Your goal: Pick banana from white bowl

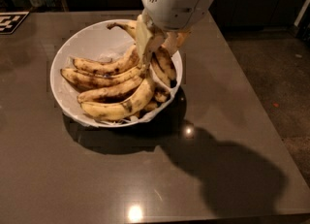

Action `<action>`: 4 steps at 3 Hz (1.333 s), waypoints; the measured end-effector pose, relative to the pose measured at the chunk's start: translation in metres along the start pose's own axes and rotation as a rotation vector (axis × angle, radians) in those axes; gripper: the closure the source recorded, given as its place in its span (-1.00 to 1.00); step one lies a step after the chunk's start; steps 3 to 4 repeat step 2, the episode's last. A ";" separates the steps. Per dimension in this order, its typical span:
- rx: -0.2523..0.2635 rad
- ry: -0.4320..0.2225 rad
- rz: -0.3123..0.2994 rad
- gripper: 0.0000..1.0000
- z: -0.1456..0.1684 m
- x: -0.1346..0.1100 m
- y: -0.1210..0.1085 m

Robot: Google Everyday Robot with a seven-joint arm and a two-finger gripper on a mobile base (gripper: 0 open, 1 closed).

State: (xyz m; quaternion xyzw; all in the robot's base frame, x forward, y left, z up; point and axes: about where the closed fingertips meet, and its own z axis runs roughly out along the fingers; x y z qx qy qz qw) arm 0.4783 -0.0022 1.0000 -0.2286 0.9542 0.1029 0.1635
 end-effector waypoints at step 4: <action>-0.006 -0.032 0.062 1.00 -0.019 0.026 -0.026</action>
Offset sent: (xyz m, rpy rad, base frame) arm -0.0115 -0.0315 0.0035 0.0295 -0.0067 -0.0472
